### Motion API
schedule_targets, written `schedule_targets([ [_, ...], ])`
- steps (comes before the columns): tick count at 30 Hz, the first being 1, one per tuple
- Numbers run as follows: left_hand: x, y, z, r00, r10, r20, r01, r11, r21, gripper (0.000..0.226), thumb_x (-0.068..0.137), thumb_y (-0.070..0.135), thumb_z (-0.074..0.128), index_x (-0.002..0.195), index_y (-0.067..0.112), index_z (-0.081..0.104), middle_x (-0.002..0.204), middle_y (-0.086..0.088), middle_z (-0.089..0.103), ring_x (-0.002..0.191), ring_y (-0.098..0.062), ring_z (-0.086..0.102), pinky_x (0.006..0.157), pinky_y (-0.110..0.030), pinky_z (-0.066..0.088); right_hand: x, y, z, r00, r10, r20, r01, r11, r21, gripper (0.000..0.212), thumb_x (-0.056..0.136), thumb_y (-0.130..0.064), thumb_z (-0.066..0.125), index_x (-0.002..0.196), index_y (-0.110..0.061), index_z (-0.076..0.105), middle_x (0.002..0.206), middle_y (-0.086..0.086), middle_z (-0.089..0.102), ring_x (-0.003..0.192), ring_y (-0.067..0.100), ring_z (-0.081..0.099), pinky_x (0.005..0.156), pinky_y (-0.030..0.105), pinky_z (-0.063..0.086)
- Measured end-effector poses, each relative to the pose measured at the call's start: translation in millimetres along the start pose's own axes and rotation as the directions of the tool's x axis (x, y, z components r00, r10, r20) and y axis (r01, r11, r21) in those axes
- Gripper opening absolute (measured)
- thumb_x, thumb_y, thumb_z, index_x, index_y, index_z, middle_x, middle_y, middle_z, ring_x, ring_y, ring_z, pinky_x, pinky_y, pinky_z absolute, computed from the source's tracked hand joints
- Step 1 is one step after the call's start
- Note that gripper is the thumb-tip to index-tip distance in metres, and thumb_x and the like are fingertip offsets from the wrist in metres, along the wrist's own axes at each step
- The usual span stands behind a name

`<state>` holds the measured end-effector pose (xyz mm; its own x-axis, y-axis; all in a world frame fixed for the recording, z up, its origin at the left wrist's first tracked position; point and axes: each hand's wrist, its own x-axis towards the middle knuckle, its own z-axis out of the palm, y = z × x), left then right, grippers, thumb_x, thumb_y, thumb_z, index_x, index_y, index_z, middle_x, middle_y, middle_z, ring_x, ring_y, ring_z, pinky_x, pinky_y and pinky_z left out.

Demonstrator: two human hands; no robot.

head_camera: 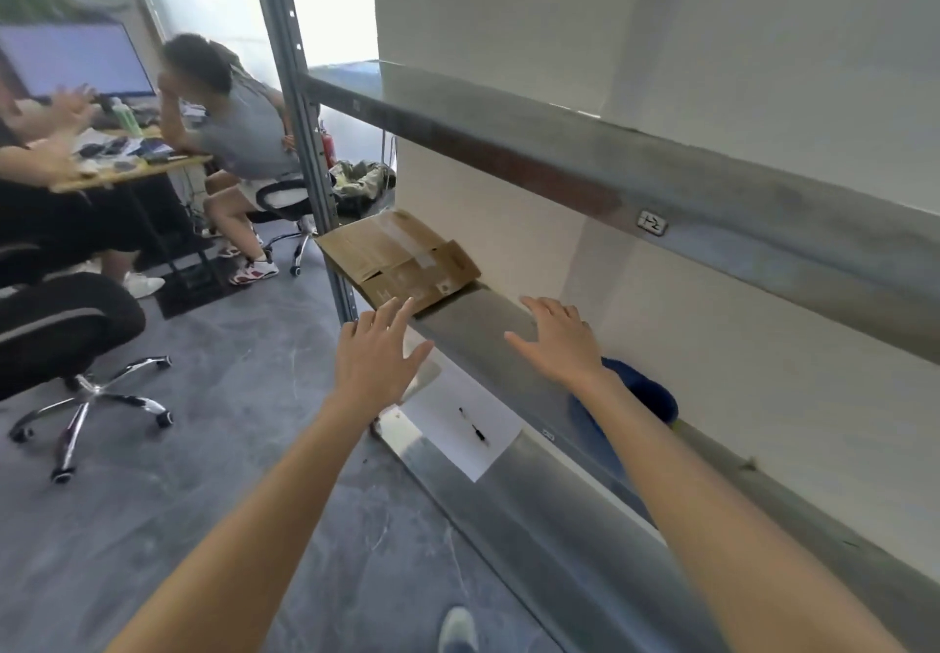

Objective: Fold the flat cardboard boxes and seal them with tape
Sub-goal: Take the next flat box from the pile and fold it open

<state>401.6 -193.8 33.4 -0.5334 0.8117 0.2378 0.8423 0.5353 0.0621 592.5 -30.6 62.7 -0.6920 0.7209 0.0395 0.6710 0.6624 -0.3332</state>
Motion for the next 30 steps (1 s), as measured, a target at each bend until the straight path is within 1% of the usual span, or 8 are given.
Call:
schedule_targets([
  [3,39,-28,15,1.000,-0.003,0.011,0.003,1.000,-0.007,0.068,0.098,0.062,0.034,0.156,0.028,0.023,0.159,0.002,0.030,0.138,-0.025,0.037,0.105,-0.039,0.030,45,-18,15,1.000,0.004,0.019,-0.004,1.000,0.028,0.066,0.098,-0.051,0.046,0.155,-0.024,0.026,0.158,0.001,0.030,0.142,0.027,0.028,0.109,0.045,0.031],
  [7,99,-64,30,0.999,0.031,0.024,-0.031,0.999,-0.009,0.068,0.097,0.063,0.035,0.155,0.029,0.024,0.160,0.004,0.028,0.140,-0.023,0.034,0.106,-0.039,0.028,114,-41,31,0.999,0.030,0.041,-0.032,0.999,0.038,0.065,0.098,-0.050,0.047,0.154,-0.024,0.028,0.157,0.001,0.032,0.141,0.027,0.030,0.108,0.044,0.032],
  [12,176,-111,45,0.997,0.062,0.034,-0.061,0.998,-0.026,0.068,0.097,0.062,0.035,0.155,0.029,0.023,0.161,0.003,0.026,0.144,-0.022,0.028,0.110,-0.040,0.025,194,-71,47,0.992,0.104,0.075,-0.108,0.993,0.050,0.066,0.096,-0.051,0.050,0.153,-0.025,0.030,0.155,0.003,0.034,0.140,0.027,0.032,0.109,0.043,0.034],
  [17,238,-153,69,0.995,0.078,0.065,-0.073,0.995,-0.074,0.068,0.098,0.062,0.035,0.156,0.030,0.019,0.163,0.004,0.022,0.146,-0.022,0.025,0.113,-0.040,0.022,246,-93,81,0.969,0.212,0.128,-0.223,0.971,0.083,0.066,0.095,-0.050,0.052,0.153,-0.027,0.030,0.156,0.001,0.033,0.141,0.025,0.031,0.109,0.042,0.033],
  [21,285,-183,91,0.992,0.099,0.072,-0.088,0.986,-0.140,0.074,0.096,0.063,0.037,0.157,0.029,0.015,0.162,0.003,0.024,0.146,-0.022,0.026,0.115,-0.042,0.022,279,-103,107,0.940,0.295,0.172,-0.313,0.946,0.087,0.070,0.095,-0.053,0.052,0.154,-0.027,0.027,0.159,0.001,0.029,0.143,0.026,0.030,0.111,0.044,0.033],
  [25,333,-214,115,0.977,0.186,0.108,-0.163,0.968,-0.192,0.074,0.096,0.062,0.040,0.157,0.028,0.015,0.161,0.001,0.027,0.145,-0.024,0.029,0.115,-0.043,0.025,302,-112,128,0.900,0.408,0.154,-0.425,0.900,0.096,0.072,0.094,-0.057,0.051,0.155,-0.029,0.025,0.159,0.002,0.028,0.142,0.029,0.032,0.111,0.043,0.033],
  [27,356,-224,126,0.961,0.244,0.128,-0.212,0.953,-0.218,0.074,0.096,0.060,0.042,0.157,0.027,0.017,0.161,0.001,0.026,0.144,-0.025,0.029,0.115,-0.043,0.026,308,-118,137,0.861,0.490,0.137,-0.506,0.853,0.126,0.073,0.094,-0.059,0.049,0.156,-0.030,0.022,0.160,0.003,0.027,0.143,0.030,0.032,0.111,0.043,0.034],
  [30,388,-236,140,0.933,0.312,0.178,-0.265,0.933,-0.244,0.076,0.095,0.061,0.043,0.156,0.025,0.018,0.162,-0.002,0.026,0.143,-0.028,0.031,0.113,-0.045,0.027,311,-132,150,0.796,0.593,0.123,-0.605,0.768,0.212,0.072,0.094,-0.062,0.048,0.155,-0.036,0.020,0.159,0.003,0.028,0.141,0.029,0.034,0.105,0.043,0.041],
])
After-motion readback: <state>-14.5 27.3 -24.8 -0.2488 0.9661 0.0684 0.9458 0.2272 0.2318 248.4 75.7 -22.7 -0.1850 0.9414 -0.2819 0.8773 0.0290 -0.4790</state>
